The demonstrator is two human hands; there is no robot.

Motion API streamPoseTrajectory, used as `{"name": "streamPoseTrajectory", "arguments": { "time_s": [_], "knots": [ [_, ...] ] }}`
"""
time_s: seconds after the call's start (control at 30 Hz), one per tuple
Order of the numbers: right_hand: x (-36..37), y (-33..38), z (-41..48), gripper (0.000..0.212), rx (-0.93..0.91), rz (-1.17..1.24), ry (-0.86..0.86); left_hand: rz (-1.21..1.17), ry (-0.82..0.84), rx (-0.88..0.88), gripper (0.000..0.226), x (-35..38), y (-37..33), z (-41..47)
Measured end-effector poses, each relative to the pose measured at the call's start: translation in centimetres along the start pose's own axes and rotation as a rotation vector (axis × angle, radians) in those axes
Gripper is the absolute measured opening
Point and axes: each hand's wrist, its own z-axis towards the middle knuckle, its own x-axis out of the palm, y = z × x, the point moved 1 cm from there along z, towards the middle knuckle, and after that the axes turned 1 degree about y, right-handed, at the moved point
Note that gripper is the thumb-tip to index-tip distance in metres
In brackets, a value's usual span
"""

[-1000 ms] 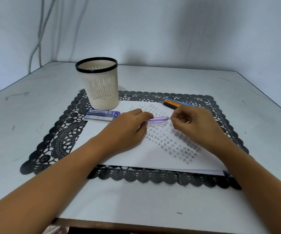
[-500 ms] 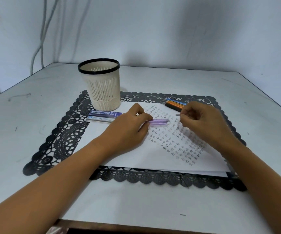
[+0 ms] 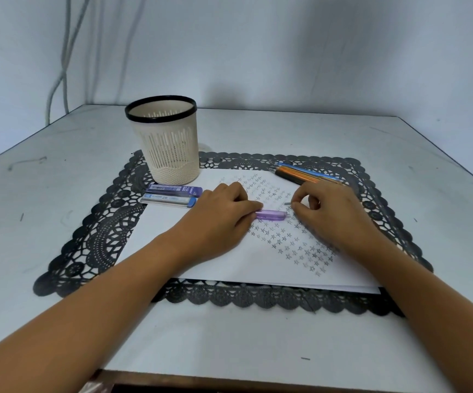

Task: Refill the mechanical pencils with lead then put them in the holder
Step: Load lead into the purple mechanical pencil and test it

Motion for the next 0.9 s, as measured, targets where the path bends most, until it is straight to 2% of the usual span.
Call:
{"name": "streamPoseTrajectory", "arguments": {
  "time_s": [0.23, 0.9],
  "knots": [
    [0.02, -0.14, 0.05, 0.012, -0.017, -0.024, 0.041, -0.014, 0.036, -0.033, 0.037, -0.02, -0.16, -0.02],
    [-0.15, 0.05, -0.10, 0.019, -0.019, -0.066, 0.043, -0.036, 0.051, -0.056, 0.035, -0.68, -0.66, -0.10]
  ]
}}
